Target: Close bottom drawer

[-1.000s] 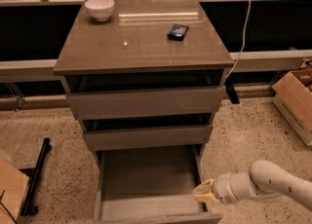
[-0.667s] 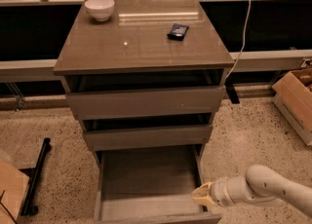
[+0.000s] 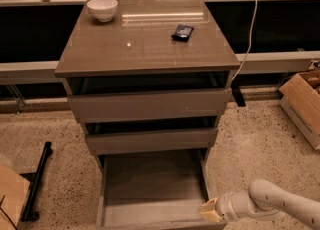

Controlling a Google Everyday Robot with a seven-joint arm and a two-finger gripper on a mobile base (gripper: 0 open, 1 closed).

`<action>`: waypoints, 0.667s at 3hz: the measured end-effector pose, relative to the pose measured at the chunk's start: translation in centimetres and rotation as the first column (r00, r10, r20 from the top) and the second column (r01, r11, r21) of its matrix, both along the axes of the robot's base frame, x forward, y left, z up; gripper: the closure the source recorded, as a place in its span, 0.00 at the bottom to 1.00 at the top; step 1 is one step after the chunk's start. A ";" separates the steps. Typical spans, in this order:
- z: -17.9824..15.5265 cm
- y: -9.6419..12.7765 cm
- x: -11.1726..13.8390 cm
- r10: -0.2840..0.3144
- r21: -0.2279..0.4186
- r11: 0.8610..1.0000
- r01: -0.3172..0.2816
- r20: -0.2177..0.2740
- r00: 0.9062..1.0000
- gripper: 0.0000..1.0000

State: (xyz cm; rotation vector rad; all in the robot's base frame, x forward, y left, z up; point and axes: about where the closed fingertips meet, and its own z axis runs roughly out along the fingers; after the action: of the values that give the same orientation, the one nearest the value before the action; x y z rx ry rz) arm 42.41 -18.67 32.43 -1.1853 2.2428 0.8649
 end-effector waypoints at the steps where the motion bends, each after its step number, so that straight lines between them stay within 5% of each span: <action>1: -0.2 0.0 -0.2 0.000 -0.001 1.000 0.000 -0.005 1.000 1.00; 2: -1.4 0.1 -0.2 0.018 -0.028 0.999 -0.018 -0.016 1.000 1.00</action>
Offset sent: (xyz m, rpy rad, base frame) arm -0.0012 -0.0014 -0.0268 -0.0671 0.0254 0.0354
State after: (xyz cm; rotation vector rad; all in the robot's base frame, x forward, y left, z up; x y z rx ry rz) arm 42.19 -18.56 31.01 -1.2168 2.2671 0.8556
